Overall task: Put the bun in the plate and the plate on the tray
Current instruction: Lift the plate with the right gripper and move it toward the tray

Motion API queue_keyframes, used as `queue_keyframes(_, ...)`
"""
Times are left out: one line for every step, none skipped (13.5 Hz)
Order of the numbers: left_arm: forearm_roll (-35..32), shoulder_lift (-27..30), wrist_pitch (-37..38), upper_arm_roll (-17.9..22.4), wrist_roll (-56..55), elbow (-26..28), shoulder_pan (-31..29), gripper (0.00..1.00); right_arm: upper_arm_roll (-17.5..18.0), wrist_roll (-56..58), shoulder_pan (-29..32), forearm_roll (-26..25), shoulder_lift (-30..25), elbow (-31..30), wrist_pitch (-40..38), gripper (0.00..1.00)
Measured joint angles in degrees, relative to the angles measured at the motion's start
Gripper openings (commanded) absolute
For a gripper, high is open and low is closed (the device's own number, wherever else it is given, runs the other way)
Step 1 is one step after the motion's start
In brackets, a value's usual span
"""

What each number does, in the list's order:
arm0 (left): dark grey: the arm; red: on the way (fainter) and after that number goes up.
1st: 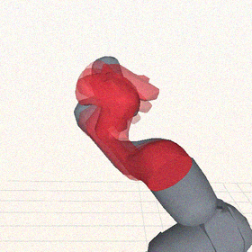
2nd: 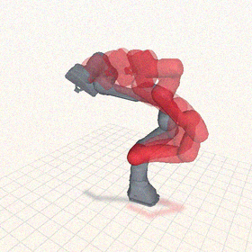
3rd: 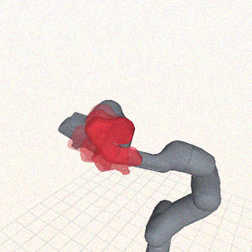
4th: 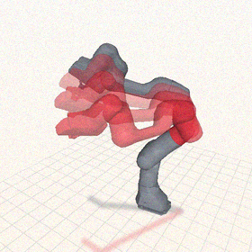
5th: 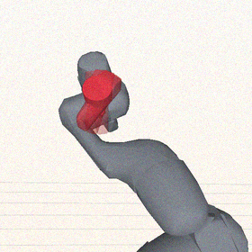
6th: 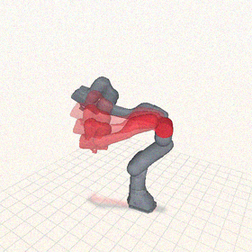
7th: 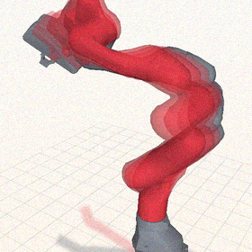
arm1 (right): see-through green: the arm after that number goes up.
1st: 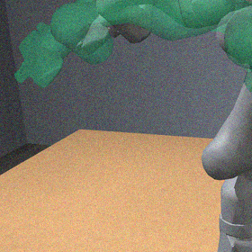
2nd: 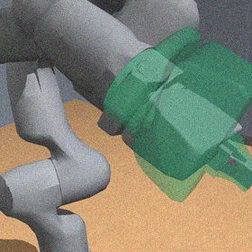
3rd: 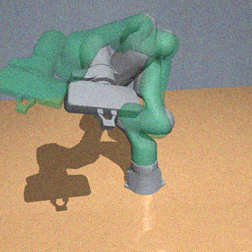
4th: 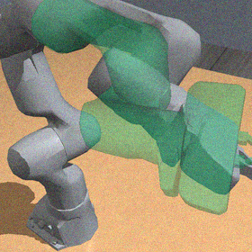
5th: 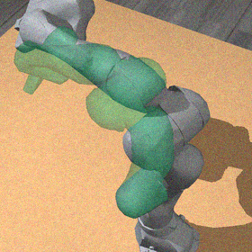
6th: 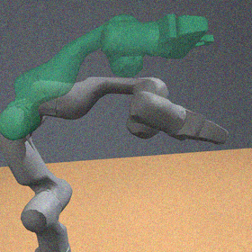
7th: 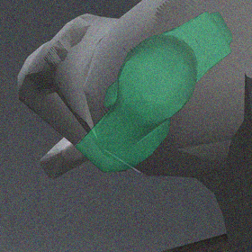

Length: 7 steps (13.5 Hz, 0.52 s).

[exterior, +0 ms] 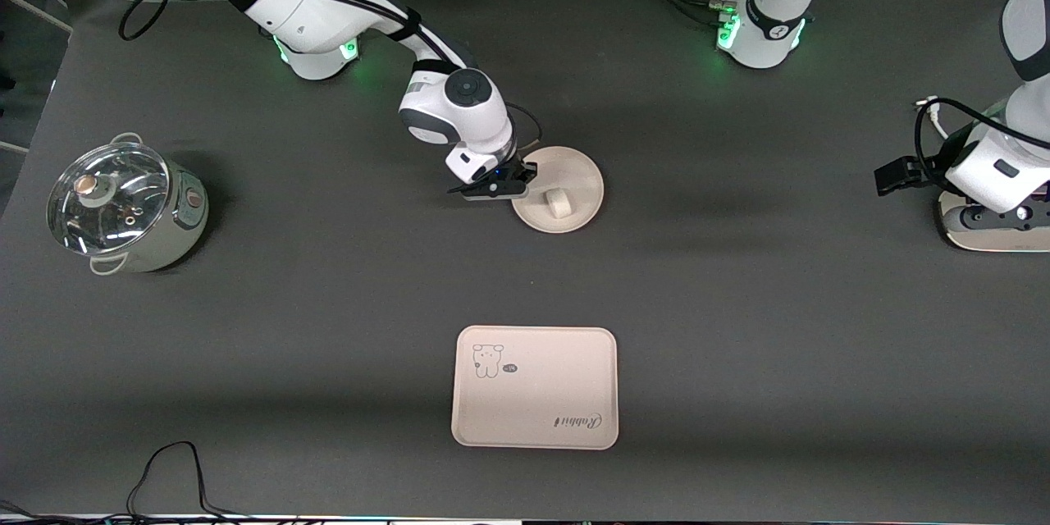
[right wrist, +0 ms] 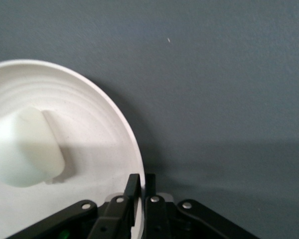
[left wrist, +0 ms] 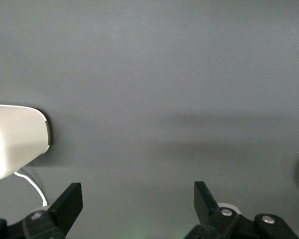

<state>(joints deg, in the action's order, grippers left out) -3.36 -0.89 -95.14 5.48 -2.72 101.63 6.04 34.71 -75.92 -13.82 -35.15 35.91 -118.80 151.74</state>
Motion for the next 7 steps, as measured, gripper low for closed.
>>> queue_keyframes(0.02, 0.01, 0.28, -0.02, -0.01, -0.32, 0.08, 1.00, 0.00, -0.10, 0.03, 0.00, 0.03, 0.00, 0.04, 0.00)
queue_keyframes(0.18, -0.01, 0.30, -0.03, -0.02, -0.38, 0.12, 1.00, 0.00, -0.69, 0.06, 0.00, 0.04, 0.02, 0.06, 0.00)
queue_keyframes(0.46, -0.04, 0.30, -0.03, -0.02, -0.38, 0.13, 1.00, 0.00, -1.61, 0.12, 0.00, 0.05, 0.19, 0.08, 0.00)
queue_keyframes(0.60, -0.04, 0.31, -0.05, -0.04, -0.38, 0.16, 1.00, -0.02, -2.25, 0.20, 0.00, 0.05, 0.73, 0.07, 0.00)
queue_keyframes(0.69, -0.05, 0.43, -0.14, -0.08, -0.43, 0.20, 1.00, -0.05, -2.60, 0.39, 0.01, 0.05, 1.53, 0.06, 0.00)
queue_keyframes(0.75, -0.05, 0.91, -0.34, -0.11, -0.67, 0.22, 1.00, -0.07, -2.73, 1.11, 0.13, 0.06, 2.94, -0.08, 0.00)
queue_keyframes(0.75, -0.05, 1.18, -0.48, -0.11, -0.94, 0.30, 1.00, -0.02, -2.73, 1.74, 0.55, 0.06, 4.35, -0.64, 0.00)
